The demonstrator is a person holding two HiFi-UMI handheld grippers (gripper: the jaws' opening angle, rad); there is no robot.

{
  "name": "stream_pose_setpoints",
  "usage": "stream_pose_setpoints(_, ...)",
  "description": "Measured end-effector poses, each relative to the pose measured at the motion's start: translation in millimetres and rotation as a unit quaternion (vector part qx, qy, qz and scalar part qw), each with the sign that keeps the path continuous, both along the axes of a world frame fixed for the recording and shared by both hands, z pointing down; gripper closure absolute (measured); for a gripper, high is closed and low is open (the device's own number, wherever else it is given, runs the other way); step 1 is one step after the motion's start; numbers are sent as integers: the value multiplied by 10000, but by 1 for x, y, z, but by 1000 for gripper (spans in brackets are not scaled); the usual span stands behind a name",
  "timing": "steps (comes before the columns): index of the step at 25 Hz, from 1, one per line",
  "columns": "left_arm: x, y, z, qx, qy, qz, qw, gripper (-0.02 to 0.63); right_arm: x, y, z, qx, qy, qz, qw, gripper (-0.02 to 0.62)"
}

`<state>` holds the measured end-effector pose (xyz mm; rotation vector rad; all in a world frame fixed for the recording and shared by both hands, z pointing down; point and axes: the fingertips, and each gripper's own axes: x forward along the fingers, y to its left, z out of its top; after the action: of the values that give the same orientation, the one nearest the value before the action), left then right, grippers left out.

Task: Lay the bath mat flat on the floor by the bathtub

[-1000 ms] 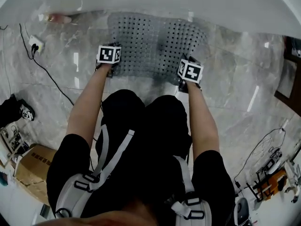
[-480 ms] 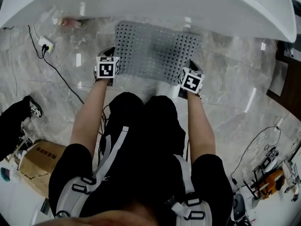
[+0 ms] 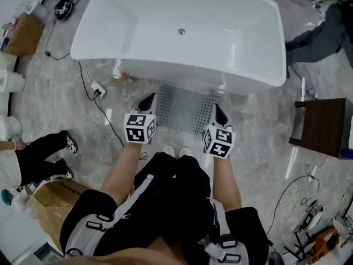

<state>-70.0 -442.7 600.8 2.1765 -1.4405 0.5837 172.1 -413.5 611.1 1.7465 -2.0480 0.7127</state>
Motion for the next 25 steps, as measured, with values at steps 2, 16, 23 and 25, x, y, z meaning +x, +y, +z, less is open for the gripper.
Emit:
stream_pose_setpoints(2,0,-1,-88,430,98,-6,9990,603,-5,-2,-88,461,-36,15,9989,591)
stream_pose_setpoints(16,-28,26,-342,2189,313,-71,9752,603,-15,11,-334,2282,-340,274,9726,589)
stream_pose_setpoints(23,-16,45,-356,2377,316,125,9707,603,-15,27,-342,2388,-360,228,9701,589)
stream_pose_setpoints(25,-15,52,-358,2400,326,140,9701,603,-16,33,-342,2398,-350,206,9700,591)
